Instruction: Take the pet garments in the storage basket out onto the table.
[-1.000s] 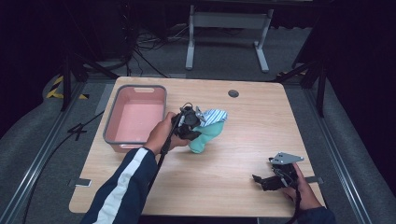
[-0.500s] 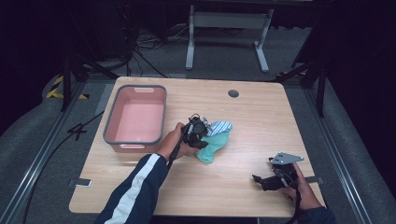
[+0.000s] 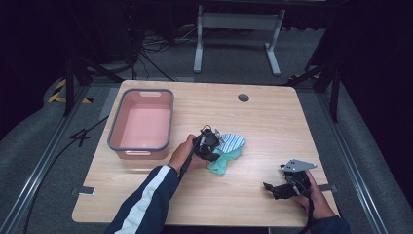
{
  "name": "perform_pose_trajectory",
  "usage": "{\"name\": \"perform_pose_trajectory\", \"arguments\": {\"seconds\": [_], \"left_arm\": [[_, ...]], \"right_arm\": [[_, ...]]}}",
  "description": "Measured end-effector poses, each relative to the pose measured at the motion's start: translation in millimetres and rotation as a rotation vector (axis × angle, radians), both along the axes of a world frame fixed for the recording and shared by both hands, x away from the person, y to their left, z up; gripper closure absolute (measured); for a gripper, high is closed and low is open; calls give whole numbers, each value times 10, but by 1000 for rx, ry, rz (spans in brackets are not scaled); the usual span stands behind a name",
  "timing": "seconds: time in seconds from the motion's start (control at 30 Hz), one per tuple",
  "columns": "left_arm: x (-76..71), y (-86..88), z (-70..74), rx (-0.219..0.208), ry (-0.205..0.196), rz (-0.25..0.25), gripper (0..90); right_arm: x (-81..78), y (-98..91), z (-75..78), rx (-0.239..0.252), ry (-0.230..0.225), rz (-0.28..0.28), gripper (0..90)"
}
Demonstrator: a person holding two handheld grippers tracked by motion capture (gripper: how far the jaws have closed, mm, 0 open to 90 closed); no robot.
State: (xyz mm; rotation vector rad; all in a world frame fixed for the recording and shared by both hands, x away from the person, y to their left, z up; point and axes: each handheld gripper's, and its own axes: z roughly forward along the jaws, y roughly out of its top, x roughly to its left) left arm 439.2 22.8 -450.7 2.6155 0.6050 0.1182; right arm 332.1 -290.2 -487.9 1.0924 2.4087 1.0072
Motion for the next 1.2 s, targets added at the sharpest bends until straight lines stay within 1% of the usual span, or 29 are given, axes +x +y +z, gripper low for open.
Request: {"name": "perform_pose_trajectory", "arguments": {"seconds": [0.1,0.2,0.23,0.27,0.33,0.37,0.4,0.43,0.47,0.53,0.6,0.63,0.67,0.7,0.77,0.8,0.83,0.87,0.93,0.97,1.0,1.03,1.07,1.13,1.2], "left_arm": [[-20,-6,16,7,-9,-3,669],[-35,-11,44,29,-28,3,561],[-36,-8,58,34,-35,-6,545],[-45,-4,73,40,-32,0,535],[-56,6,86,29,-32,16,499],[-57,17,106,37,-40,11,487],[-66,26,120,38,-47,17,463],[-74,39,146,43,-45,12,433],[-84,47,162,46,-52,12,413],[-103,72,208,38,-56,8,380],[-125,100,261,39,-57,5,357],[-125,100,261,39,-57,5,341],[-133,115,285,34,-65,10,341],[-138,125,292,24,-67,13,316],[-154,151,328,17,-75,8,296],[-164,159,330,4,-84,11,288],[-168,173,354,11,-87,0,274],[-184,182,361,2,-93,6,274],[-215,223,391,-23,-95,-7,259],[-231,240,404,-25,-100,-10,256],[-246,260,413,-30,-106,-13,242],[-264,289,427,-41,-103,-17,221],[-280,311,439,-40,-103,-20,220],[-307,346,452,-32,-118,-25,212],[-331,378,468,-24,-126,-25,215]], "right_arm": [[0,0,0,0,0,0,6],[0,0,0,0,0,0,6],[0,0,0,0,0,0,6],[0,0,0,0,0,0,5],[0,0,0,0,0,0,6],[0,0,0,0,0,0,5],[0,0,0,0,0,0,6],[0,0,0,0,0,0,6],[0,0,0,0,0,0,6],[0,0,0,0,0,0,6],[0,0,0,0,0,0,6],[0,0,0,0,0,0,6],[0,0,0,0,0,0,6],[0,0,0,0,0,0,6],[0,0,0,0,0,0,6],[0,0,0,0,0,0,5],[0,0,0,0,0,0,6],[0,0,0,0,0,0,6],[0,0,0,0,0,0,6],[0,0,0,0,0,0,6],[0,0,0,0,0,0,6],[0,0,0,0,0,0,6],[0,0,0,0,0,0,6],[0,0,0,0,0,0,6],[0,0,0,0,0,0,6]]}}
